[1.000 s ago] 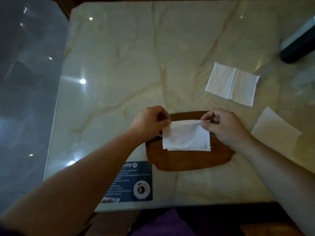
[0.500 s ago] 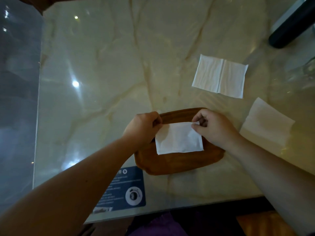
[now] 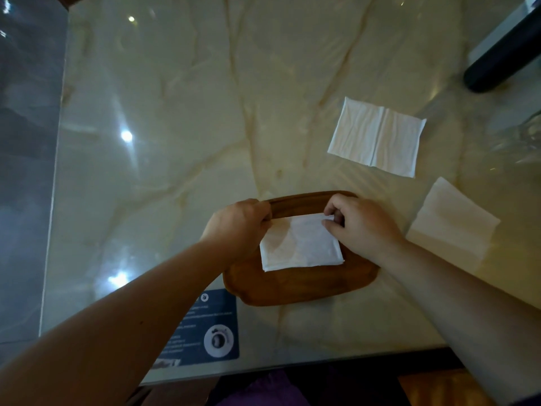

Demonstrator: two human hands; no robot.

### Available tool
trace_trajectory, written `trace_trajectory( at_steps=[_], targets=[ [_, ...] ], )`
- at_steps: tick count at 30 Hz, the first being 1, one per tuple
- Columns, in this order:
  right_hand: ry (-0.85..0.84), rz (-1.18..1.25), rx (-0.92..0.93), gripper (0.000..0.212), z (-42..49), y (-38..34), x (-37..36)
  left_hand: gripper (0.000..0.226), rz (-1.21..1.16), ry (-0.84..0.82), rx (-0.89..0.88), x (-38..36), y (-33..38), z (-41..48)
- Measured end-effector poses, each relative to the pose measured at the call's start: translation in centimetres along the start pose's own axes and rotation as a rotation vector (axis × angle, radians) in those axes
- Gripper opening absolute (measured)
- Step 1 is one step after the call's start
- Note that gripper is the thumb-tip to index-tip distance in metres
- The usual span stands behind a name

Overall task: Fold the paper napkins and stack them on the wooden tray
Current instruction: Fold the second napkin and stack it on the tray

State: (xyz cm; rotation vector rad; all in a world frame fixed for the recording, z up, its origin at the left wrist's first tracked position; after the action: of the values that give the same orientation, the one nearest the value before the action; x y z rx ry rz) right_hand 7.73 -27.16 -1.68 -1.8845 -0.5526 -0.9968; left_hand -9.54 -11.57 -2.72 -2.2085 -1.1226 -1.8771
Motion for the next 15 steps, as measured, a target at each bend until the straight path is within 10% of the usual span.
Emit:
trace_trajectory(
  at_steps=[15],
  targets=[
    [0.137,-0.001,-0.095,0.021,1.0,4.2,5.6,0.023,0.100,0.156,-0.122,2.6,3.9,4.0]
  ],
)
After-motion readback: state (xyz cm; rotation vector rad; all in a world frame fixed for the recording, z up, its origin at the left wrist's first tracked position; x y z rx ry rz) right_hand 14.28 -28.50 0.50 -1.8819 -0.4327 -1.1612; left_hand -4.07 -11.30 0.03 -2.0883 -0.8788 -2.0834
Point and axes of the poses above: each hand's wrist, its own z-axis towards the middle knuckle, its own x-axis out of the back of the hand, y = z × x, the point moved 1 cm from there along z, towards the middle knuckle
